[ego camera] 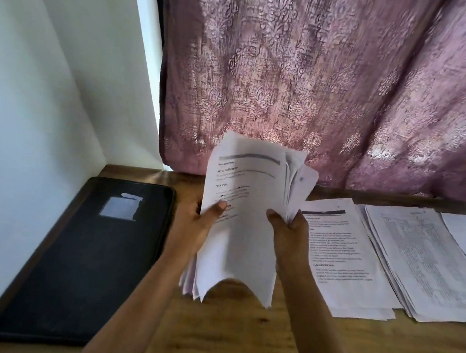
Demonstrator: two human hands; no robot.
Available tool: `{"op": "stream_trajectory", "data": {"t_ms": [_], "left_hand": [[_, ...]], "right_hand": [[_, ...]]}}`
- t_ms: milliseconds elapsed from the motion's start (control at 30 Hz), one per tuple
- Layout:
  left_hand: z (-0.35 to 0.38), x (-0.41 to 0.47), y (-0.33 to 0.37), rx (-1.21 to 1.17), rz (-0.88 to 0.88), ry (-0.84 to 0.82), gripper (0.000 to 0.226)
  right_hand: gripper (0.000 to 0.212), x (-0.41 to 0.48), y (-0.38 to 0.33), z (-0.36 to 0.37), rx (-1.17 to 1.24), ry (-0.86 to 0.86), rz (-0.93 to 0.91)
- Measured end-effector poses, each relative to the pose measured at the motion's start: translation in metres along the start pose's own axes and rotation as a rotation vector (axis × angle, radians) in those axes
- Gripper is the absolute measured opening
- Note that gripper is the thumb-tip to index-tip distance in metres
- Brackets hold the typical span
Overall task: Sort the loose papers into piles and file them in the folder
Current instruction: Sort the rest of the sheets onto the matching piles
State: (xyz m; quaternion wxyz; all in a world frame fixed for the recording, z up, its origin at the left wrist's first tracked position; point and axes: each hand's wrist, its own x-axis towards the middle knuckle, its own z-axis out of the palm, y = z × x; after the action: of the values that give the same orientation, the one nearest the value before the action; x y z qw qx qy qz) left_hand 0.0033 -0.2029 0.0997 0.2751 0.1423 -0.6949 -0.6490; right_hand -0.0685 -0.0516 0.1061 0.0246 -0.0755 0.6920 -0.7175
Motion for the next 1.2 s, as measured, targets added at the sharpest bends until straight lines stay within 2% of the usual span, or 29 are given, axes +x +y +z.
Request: {"op": "stream_trajectory", "data": {"t_ms": [67,133,167,233,333,433,533,633,733,900,1067,1167,1200], "left_hand": [[0.006,-0.005,0.014,0.054,0.176,0.035,0.026],[0.008,-0.006,0.011,0.094,0.268,0.066,0.028],[0.008,-0.006,0.004,0.121,0.269,0.073,0.033],[0.006,-0.009,-0.015,0.156,0.201,0.079,0.034],[0.01,-0.016,-0.032,0.076,0.053,0.094,0.029],[0.014,-0.007,-0.02,-0.017,0.05,0.133,0.027],[0.008,0.002,-0.02,-0.055,0.114,0.141,0.031],[0.005,-0.01,-0.052,0.067,0.038,0.107,0.026],[0.01,-0.022,-0.07,0.134,-0.017,0.127,0.024],[0.006,-0.009,-0.048,0.108,0.02,0.166,0.025],[0.003,-0.025,-0.08,0.208,-0.064,0.131,0.034],[0.004,-0.025,-0.076,0.175,-0.098,0.147,0.018],[0.003,-0.021,-0.07,0.146,-0.1,0.148,0.02]], "right_hand": [[0.014,0.003,-0.02,0.0,-0.06,0.06,-0.205],[0.012,0.007,-0.023,0.002,-0.144,0.08,-0.318],[0.012,0.008,-0.015,0.005,-0.193,0.084,-0.31],[0.01,0.007,0.014,0.009,-0.223,0.072,-0.173],[0.022,0.003,0.054,0.014,-0.175,-0.001,0.04],[0.003,0.004,0.043,0.016,-0.073,0.069,-0.04],[0.013,0.006,0.034,0.011,-0.031,0.114,-0.164],[0.011,0.001,0.058,0.01,-0.075,0.039,-0.011],[0.033,-0.007,0.079,0.013,-0.066,-0.019,0.129],[0.024,0.003,0.054,0.008,-0.074,0.021,0.002],[0.025,-0.01,0.087,0.01,-0.035,-0.054,0.142],[0.031,-0.012,0.085,0.011,-0.047,-0.061,0.139],[0.028,-0.008,0.079,0.009,-0.08,-0.053,0.121]]}}
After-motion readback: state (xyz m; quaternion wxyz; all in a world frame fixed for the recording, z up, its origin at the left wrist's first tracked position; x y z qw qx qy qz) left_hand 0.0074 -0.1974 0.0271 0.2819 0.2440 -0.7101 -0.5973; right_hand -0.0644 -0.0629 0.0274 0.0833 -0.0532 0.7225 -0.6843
